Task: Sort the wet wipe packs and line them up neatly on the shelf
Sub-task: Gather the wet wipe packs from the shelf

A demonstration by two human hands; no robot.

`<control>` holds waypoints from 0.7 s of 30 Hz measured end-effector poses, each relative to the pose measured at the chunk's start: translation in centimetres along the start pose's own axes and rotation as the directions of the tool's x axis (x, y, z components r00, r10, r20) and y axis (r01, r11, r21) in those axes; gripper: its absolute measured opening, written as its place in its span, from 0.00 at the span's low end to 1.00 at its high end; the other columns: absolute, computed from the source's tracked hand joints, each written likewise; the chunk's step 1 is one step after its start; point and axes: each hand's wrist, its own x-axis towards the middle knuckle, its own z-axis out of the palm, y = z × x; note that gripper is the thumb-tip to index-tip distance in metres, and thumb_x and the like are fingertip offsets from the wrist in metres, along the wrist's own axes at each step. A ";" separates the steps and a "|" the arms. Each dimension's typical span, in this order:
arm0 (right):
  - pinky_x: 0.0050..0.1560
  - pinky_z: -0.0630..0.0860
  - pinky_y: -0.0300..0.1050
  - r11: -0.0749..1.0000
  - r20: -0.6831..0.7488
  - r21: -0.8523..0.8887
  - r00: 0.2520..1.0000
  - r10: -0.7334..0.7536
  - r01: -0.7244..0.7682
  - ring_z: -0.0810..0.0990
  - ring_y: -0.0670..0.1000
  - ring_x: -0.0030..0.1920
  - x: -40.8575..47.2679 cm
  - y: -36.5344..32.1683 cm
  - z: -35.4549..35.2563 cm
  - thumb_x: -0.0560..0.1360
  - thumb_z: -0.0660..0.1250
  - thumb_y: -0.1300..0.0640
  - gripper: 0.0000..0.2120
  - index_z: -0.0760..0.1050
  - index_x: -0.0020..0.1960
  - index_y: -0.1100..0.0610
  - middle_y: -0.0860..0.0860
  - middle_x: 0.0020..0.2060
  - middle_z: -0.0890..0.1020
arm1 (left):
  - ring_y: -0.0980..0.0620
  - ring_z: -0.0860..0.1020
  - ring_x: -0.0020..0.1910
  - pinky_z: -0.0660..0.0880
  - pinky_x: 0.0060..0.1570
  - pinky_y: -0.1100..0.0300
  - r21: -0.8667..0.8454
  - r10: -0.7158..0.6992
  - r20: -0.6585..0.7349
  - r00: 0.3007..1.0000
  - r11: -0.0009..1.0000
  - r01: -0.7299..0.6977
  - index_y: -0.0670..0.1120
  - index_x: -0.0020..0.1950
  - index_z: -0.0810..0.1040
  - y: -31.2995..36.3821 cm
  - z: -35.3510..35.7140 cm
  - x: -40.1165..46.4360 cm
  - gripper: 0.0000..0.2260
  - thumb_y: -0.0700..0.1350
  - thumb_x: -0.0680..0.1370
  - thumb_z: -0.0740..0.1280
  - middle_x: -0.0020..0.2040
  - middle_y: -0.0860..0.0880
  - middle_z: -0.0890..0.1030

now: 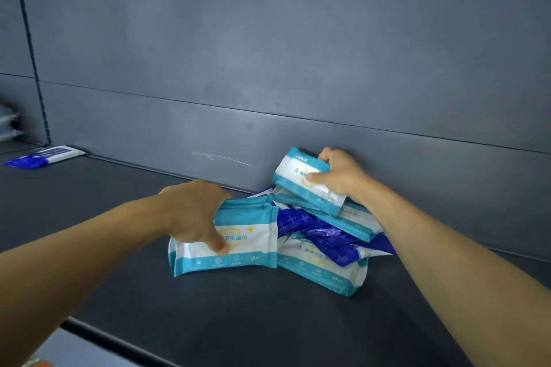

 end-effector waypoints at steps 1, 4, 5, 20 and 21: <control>0.43 0.71 0.43 0.998 -0.044 0.069 0.999 -0.001 0.005 0.77 0.52 0.42 0.2 0.0 -0.5 0.70 0.74 0.58 0.11 0.72 0.46 0.55 0.53 0.43 0.78 | 0.54 0.76 0.49 0.76 0.50 0.55 0.005 0.002 0.000 1.000 1.000 -0.002 0.55 0.51 0.72 0.0 0.0 0.0 0.21 0.61 0.65 0.74 0.49 0.58 0.78; 0.43 0.75 0.46 0.978 -0.112 0.208 0.993 0.028 -0.004 0.79 0.53 0.40 0.8 0.0 -2.3 0.72 0.72 0.59 0.08 0.74 0.37 0.53 0.54 0.41 0.81 | 0.54 0.77 0.48 0.77 0.50 0.55 -0.013 0.002 0.009 1.000 1.000 -0.001 0.55 0.51 0.73 -0.1 -0.1 0.2 0.20 0.61 0.65 0.75 0.48 0.58 0.79; 0.42 0.74 0.46 0.974 -0.104 0.227 0.994 0.043 -0.018 0.79 0.53 0.39 1.0 0.0 -2.8 0.73 0.71 0.59 0.08 0.74 0.37 0.53 0.54 0.40 0.81 | 0.55 0.77 0.47 0.77 0.50 0.55 -0.022 0.003 0.013 1.000 1.000 -0.002 0.55 0.50 0.73 -0.2 -0.1 0.3 0.20 0.61 0.65 0.75 0.47 0.58 0.79; 0.48 0.73 0.46 0.968 0.286 -0.251 0.954 0.086 -0.012 0.77 0.54 0.49 -0.2 -0.9 -0.9 0.74 0.69 0.51 0.13 0.72 0.53 0.58 0.54 0.50 0.78 | 0.55 0.74 0.44 0.72 0.43 0.59 0.001 0.019 -0.034 0.999 1.000 -0.019 0.57 0.47 0.69 -0.2 0.4 0.1 0.19 0.61 0.66 0.74 0.44 0.60 0.75; 0.47 0.73 0.46 0.965 0.257 -0.262 0.965 0.049 0.020 0.76 0.53 0.48 -0.6 -1.3 -1.2 0.74 0.70 0.52 0.13 0.72 0.52 0.58 0.53 0.49 0.77 | 0.55 0.74 0.44 0.72 0.43 0.59 0.002 0.018 -0.038 0.999 1.000 -0.018 0.57 0.47 0.69 -0.2 0.4 0.1 0.19 0.61 0.66 0.73 0.43 0.60 0.74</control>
